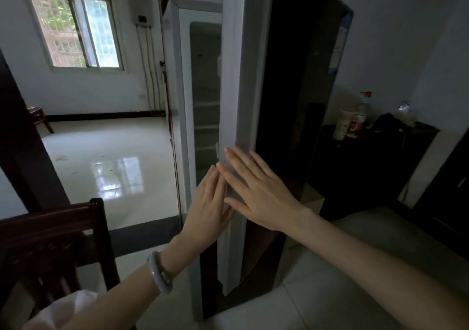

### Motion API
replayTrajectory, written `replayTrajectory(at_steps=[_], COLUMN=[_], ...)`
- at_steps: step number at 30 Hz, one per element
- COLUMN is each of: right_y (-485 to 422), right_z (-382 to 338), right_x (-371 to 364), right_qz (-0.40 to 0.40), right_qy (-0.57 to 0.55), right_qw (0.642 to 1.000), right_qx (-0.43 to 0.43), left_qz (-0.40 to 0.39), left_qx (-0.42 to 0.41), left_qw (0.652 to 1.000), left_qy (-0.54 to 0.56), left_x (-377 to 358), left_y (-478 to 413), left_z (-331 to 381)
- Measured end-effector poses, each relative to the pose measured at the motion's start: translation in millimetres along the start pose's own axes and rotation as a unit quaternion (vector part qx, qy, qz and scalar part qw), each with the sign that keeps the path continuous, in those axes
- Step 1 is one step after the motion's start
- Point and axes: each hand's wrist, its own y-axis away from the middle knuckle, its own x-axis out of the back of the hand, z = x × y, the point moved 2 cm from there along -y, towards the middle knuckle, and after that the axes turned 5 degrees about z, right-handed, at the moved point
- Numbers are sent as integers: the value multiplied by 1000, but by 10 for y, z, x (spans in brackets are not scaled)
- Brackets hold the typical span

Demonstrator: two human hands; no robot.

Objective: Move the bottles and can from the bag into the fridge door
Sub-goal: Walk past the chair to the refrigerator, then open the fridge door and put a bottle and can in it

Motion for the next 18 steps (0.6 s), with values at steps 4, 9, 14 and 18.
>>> replayTrajectory(at_steps=[4,9,14,18], right_y=[455,1088,1643,2006], right_z=[116,338,580,755], right_x=[229,475,688,827], right_qz=[-13,-39,-58,-51], right_qy=[63,138,164,174], right_qw=[998,988,980,972], right_qx=[-7,-52,-98,-149], left_qz=[-17,-39,-58,-64], left_qx=[-41,-44,-12,-4], left_qw=[999,998,998,998], left_qy=[-1,30,31,16], left_x=[-51,-159,-364,-549], left_y=[55,153,158,0], left_z=[542,986,1161,1236])
